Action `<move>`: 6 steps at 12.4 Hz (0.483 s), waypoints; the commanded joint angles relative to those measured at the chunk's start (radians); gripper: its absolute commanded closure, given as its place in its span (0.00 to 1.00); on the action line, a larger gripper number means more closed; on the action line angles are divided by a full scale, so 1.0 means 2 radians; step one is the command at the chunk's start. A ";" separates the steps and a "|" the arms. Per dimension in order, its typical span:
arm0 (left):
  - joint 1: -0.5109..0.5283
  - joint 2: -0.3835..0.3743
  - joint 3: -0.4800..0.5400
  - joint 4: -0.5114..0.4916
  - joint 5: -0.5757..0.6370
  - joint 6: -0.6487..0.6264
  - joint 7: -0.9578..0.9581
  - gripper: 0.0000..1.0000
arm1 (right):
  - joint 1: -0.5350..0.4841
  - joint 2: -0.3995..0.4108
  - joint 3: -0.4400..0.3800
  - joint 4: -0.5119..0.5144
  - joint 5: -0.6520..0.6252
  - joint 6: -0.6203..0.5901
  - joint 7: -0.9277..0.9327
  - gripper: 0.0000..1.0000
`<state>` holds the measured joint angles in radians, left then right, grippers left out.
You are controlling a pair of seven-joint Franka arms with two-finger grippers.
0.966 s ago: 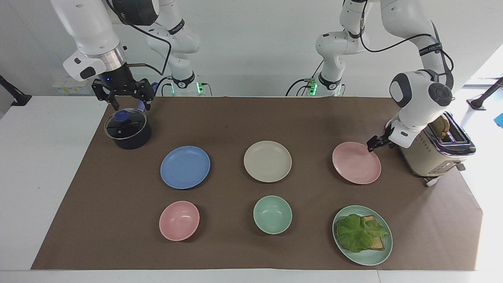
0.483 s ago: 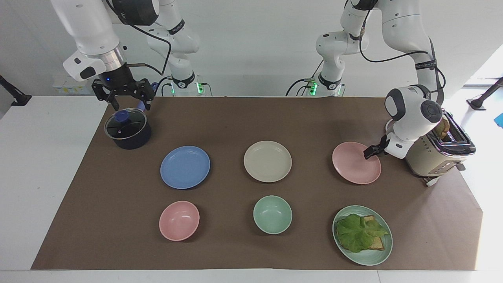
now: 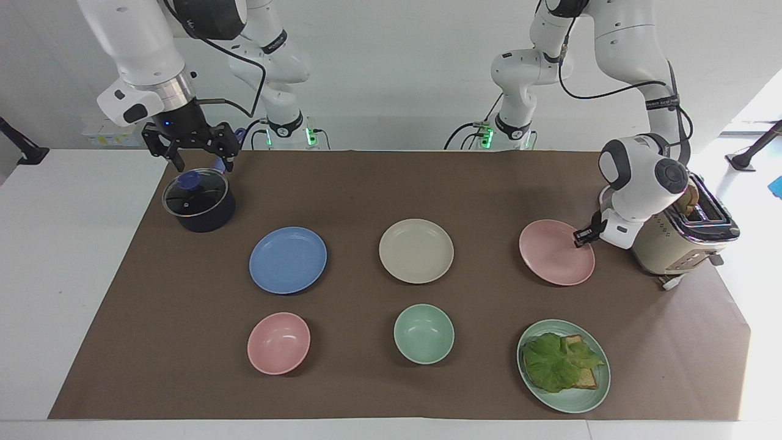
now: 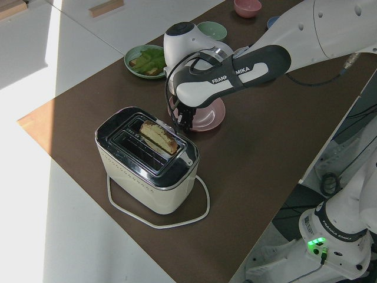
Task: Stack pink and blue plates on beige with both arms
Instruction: 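Reach the left gripper to the large pink bowl rim and grasp it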
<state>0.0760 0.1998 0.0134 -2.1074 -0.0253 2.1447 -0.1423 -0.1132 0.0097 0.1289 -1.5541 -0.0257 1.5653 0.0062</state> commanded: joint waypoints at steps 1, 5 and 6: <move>0.003 0.003 -0.004 0.028 -0.003 -0.047 -0.003 1.00 | -0.008 -0.009 0.002 -0.008 0.007 -0.003 -0.015 0.00; -0.005 0.002 -0.005 0.102 -0.006 -0.162 -0.006 1.00 | -0.008 -0.009 0.002 -0.008 0.007 -0.003 -0.015 0.00; -0.006 0.002 -0.007 0.112 -0.008 -0.173 -0.006 1.00 | -0.008 -0.009 0.002 -0.008 0.007 -0.003 -0.014 0.00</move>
<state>0.0720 0.1953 -0.0014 -1.9345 -0.0346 1.8695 -0.1424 -0.1133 0.0097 0.1283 -1.5541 -0.0257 1.5653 0.0062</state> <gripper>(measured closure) 0.952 0.000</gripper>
